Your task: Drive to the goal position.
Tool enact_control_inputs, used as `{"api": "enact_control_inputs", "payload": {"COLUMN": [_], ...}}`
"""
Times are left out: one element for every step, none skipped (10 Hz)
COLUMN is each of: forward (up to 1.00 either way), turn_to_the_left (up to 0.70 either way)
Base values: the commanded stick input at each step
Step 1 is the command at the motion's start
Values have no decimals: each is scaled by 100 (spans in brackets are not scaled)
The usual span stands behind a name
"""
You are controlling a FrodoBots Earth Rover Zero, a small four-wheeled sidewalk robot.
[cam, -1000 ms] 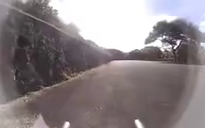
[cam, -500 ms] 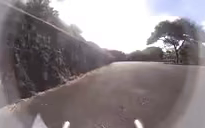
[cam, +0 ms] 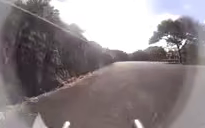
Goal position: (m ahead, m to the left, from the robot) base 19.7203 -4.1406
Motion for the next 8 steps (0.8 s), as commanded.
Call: {"api": "enact_control_inputs", "payload": {"forward": [70,70,70,70,70,70,70,70], "turn_to_the_left": [-15,-18,-26,-26,-26,-26,-26,-26]}}
